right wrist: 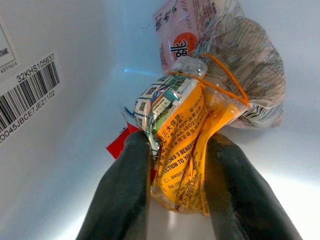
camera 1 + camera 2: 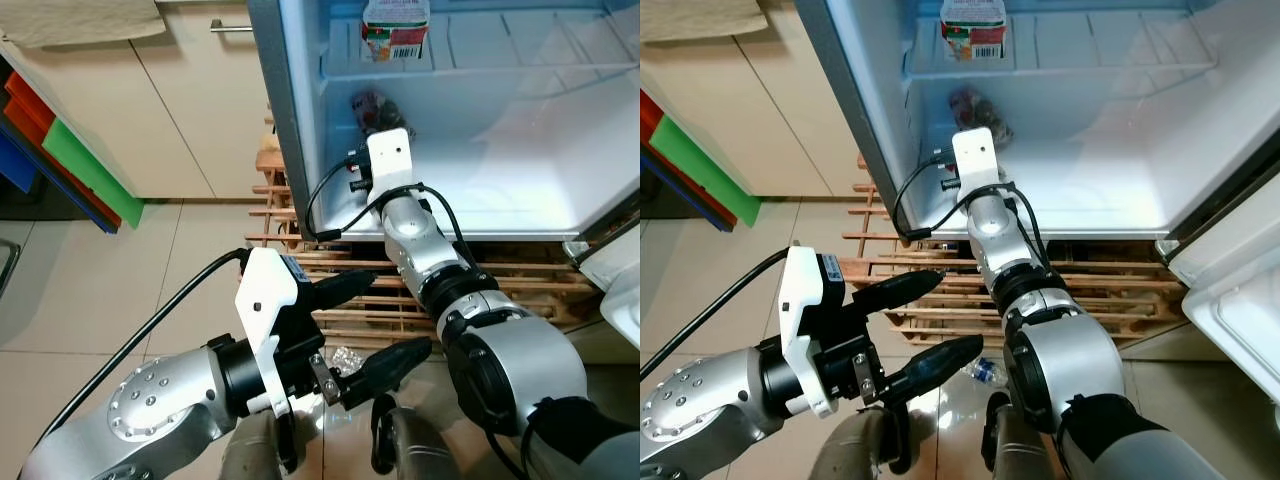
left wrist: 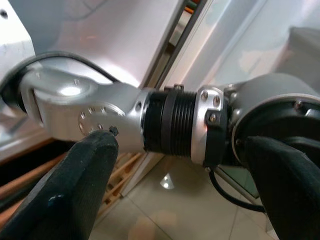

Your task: Restocking fridge

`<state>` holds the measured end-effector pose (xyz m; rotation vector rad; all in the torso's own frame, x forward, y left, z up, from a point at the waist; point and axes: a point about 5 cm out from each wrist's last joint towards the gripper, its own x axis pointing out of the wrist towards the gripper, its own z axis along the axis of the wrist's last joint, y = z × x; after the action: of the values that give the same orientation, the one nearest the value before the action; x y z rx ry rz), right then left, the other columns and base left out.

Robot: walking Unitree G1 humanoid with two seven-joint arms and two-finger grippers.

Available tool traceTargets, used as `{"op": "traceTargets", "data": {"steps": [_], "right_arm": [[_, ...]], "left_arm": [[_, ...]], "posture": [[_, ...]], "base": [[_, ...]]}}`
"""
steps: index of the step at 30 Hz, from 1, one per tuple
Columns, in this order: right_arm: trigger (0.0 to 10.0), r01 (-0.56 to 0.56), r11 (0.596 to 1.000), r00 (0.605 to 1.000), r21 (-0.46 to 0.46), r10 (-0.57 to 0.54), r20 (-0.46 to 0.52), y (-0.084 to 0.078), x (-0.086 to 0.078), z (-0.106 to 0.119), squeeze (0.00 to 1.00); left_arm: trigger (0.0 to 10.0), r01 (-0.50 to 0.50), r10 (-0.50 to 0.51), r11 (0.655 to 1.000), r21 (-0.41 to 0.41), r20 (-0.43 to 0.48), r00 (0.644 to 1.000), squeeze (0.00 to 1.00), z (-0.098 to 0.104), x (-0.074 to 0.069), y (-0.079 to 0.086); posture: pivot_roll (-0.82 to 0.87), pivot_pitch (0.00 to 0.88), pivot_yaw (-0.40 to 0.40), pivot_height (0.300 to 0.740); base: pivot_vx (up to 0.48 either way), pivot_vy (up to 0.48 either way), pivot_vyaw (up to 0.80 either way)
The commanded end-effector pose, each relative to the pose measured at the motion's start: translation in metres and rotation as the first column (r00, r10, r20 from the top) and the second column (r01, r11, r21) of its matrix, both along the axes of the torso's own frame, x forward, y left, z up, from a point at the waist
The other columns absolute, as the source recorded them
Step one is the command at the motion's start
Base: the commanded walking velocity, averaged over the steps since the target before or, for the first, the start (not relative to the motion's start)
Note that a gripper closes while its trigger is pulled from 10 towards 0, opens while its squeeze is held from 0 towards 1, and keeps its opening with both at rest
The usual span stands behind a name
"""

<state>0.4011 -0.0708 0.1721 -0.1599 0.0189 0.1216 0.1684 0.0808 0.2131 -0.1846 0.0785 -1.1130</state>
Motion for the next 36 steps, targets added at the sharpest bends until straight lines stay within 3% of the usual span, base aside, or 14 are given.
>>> {"op": "traceTargets", "data": {"steps": [1,9,13,18,20,21,23,28,30,33,35,36], "right_arm": [[10.0,-0.003,1.000,0.998,0.019,0.004,-0.064,0.003,-0.002,-0.010,1.00],[10.0,0.034,0.995,0.992,0.098,-0.022,-0.121,0.003,0.002,-0.002,1.00],[10.0,0.059,0.991,0.995,0.118,-0.049,-0.082,0.004,0.006,0.015,1.00],[10.0,0.056,0.988,0.997,0.145,-0.047,-0.061,-0.001,0.005,0.013,1.00],[10.0,0.070,0.991,0.997,0.117,-0.065,-0.047,-0.022,-0.003,0.000,1.00],[10.0,0.091,0.991,0.995,0.098,-0.086,-0.049,-0.038,-0.007,-0.009,1.00],[10.0,0.108,0.989,0.994,0.098,-0.104,-0.037,-0.048,-0.015,-0.012,1.00],[10.0,0.097,0.991,0.995,0.087,-0.096,-0.024,-0.052,-0.034,-0.020,1.00],[10.0,0.076,0.993,0.997,0.089,-0.075,-0.010,-0.050,-0.045,-0.021,1.00],[10.0,0.077,0.993,0.997,0.092,-0.077,0.000,-0.052,-0.053,-0.020,1.00],[10.0,0.074,0.993,0.997,0.093,-0.076,0.018,-0.058,-0.071,-0.021,1.00],[10.0,0.074,0.993,0.997,0.093,-0.076,0.018,-0.058,-0.071,-0.021,1.00]], "left_arm": [[10.0,0.021,-0.021,1.000,0.014,0.005,1.000,0.00,0.001,-0.005,0.000],[10.0,0.024,-0.024,0.999,0.022,0.003,1.000,0.00,0.000,0.003,-0.001],[10.0,0.038,-0.038,0.999,0.023,0.008,0.999,0.00,-0.004,0.015,-0.003],[10.0,0.061,-0.061,0.998,-0.002,0.028,0.998,0.00,-0.002,0.024,-0.010],[10.0,0.037,-0.040,0.997,0.063,0.034,0.999,0.00,-0.011,0.033,-0.008],[10.0,0.009,-0.012,0.994,0.112,0.027,1.000,0.00,-0.020,0.044,-0.005],[10.0,0.000,-0.003,0.993,0.119,0.025,1.000,0.00,-0.023,0.045,-0.001],[10.0,-0.056,0.055,0.993,0.102,0.007,0.998,0.00,-0.030,0.059,0.003],[10.0,-0.096,0.097,0.992,0.084,-0.003,0.995,0.00,-0.033,0.071,0.002],[10.0,-0.121,0.121,0.989,0.086,0.002,0.993,0.00,-0.036,0.076,0.002],[10.0,-0.216,0.215,0.969,0.124,0.020,0.976,0.00,-0.045,0.090,0.010],[10.0,-0.216,0.215,0.969,0.124,0.020,0.976,0.00,-0.045,0.090,0.010]], "posture": [[0.23,0.334,0.073,0.740],[0.17,0.290,0.070,0.740],[0.12,0.241,0.065,0.740],[0.08,0.191,0.061,0.740],[0.06,0.125,0.069,0.740],[0.05,0.092,0.064,0.740],[0.05,0.092,0.064,0.740],[0.02,0.037,0.058,0.740],[-0.02,0.000,0.059,0.740],[-0.03,0.000,0.059,0.740],[-0.07,0.000,0.070,0.740],[-0.07,0.000,0.070,0.740]], "base": [[0.000,0.000,0.00],[0.000,0.000,0.00],[0.000,0.000,0.00],[0.000,0.000,0.00],[0.000,0.000,0.00],[0.000,0.000,0.00],[0.000,0.000,0.00],[0.000,0.000,0.00],[0.000,0.000,0.00],[0.000,0.000,0.00],[0.000,0.000,0.00],[0.000,0.000,0.00]]}}
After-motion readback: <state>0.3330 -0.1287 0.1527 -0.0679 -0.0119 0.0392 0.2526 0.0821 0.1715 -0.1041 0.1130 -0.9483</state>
